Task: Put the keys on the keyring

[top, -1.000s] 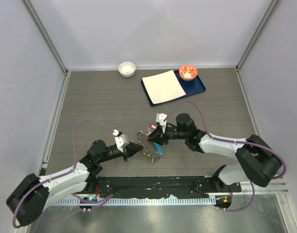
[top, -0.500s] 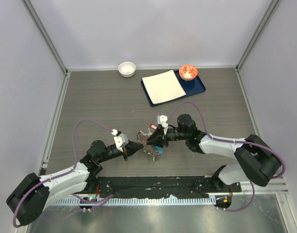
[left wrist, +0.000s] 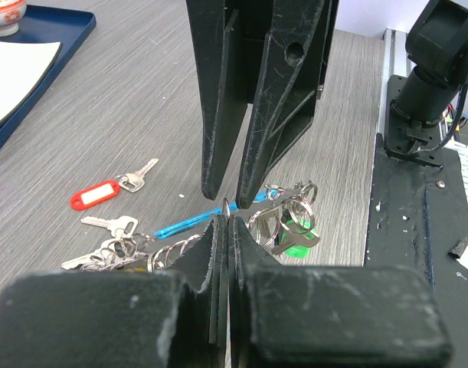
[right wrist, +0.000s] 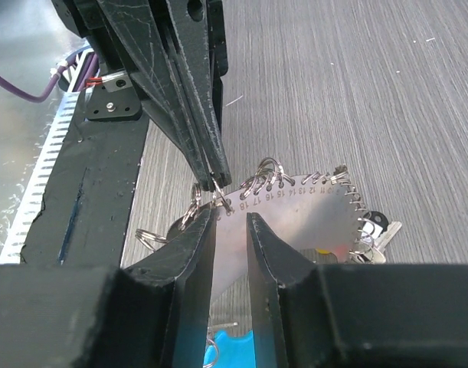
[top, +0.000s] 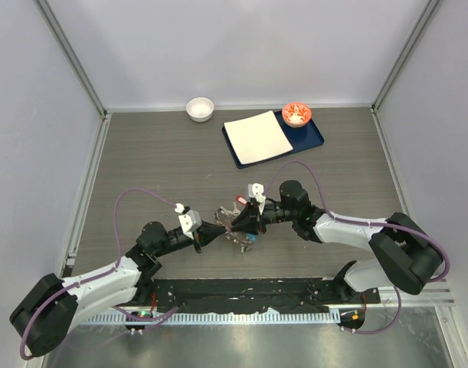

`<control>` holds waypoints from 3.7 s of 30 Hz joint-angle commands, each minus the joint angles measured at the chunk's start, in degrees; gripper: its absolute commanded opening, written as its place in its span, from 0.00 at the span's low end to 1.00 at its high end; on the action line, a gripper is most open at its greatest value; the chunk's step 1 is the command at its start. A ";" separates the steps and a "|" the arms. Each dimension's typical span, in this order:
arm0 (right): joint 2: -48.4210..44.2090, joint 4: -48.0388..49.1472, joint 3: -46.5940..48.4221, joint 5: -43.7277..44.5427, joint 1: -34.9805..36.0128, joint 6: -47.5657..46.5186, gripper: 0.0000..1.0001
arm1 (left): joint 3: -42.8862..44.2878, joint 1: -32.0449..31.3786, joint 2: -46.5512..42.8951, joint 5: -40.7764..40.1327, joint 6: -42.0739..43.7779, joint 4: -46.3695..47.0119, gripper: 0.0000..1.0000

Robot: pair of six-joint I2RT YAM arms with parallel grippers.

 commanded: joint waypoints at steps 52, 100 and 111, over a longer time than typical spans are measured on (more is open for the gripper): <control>-8.65 -26.52 5.72 24.01 11.37 -7.12 0.01 | 2.62 0.23 -3.27 4.08 4.65 -6.40 0.42; -6.98 -24.85 6.78 21.82 13.13 -7.30 0.01 | 7.10 -0.21 11.41 11.03 6.59 -5.87 0.12; -9.70 -19.23 4.67 27.43 13.13 -1.95 0.32 | 4.47 -0.21 4.91 4.10 5.98 -7.01 0.00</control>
